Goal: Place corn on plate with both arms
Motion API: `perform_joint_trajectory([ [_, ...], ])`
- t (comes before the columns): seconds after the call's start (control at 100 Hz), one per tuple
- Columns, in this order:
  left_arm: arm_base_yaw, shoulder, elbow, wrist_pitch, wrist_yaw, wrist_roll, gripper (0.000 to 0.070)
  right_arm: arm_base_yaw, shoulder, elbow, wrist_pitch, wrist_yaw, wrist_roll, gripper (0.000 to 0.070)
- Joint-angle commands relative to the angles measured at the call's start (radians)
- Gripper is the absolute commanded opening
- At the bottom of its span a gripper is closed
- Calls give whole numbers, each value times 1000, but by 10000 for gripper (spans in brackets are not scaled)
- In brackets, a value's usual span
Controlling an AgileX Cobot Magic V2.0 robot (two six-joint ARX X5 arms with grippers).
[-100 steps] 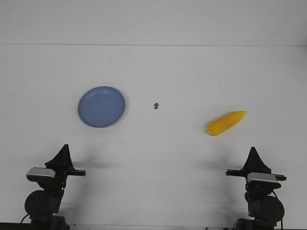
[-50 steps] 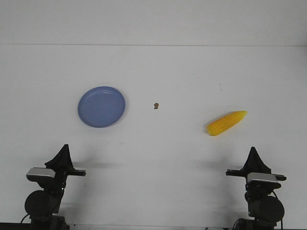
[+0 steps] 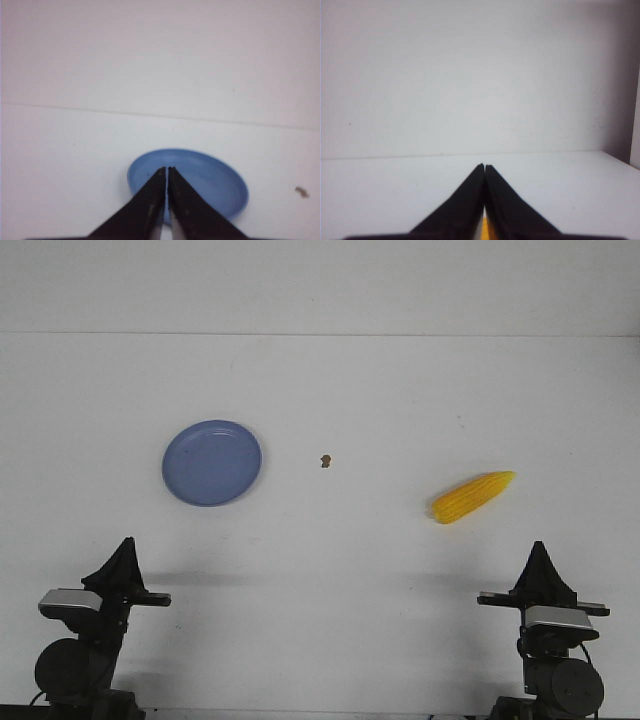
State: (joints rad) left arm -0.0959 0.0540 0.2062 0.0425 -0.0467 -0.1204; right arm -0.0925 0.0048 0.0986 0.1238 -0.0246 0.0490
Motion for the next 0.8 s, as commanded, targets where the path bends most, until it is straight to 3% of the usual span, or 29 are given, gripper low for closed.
perform_joint_trajectory([
  [0.0,0,39,69,-46,0,-20,14,0,13,64,-55,0,7,0],
  [0.24,0,301,389,-292,0,-24,14,0,152,312,-309,1,8,0],
  [0.54,0,669,755,-617,0,-24,14,0,487,642,-708,-3,56,0],
  [0.67,0,789,824,-695,1,-26,14,0,620,729,-805,-2,56,0],
  [0.79,-1,863,840,-731,2,-32,14,0,700,753,-813,-3,56,0],
])
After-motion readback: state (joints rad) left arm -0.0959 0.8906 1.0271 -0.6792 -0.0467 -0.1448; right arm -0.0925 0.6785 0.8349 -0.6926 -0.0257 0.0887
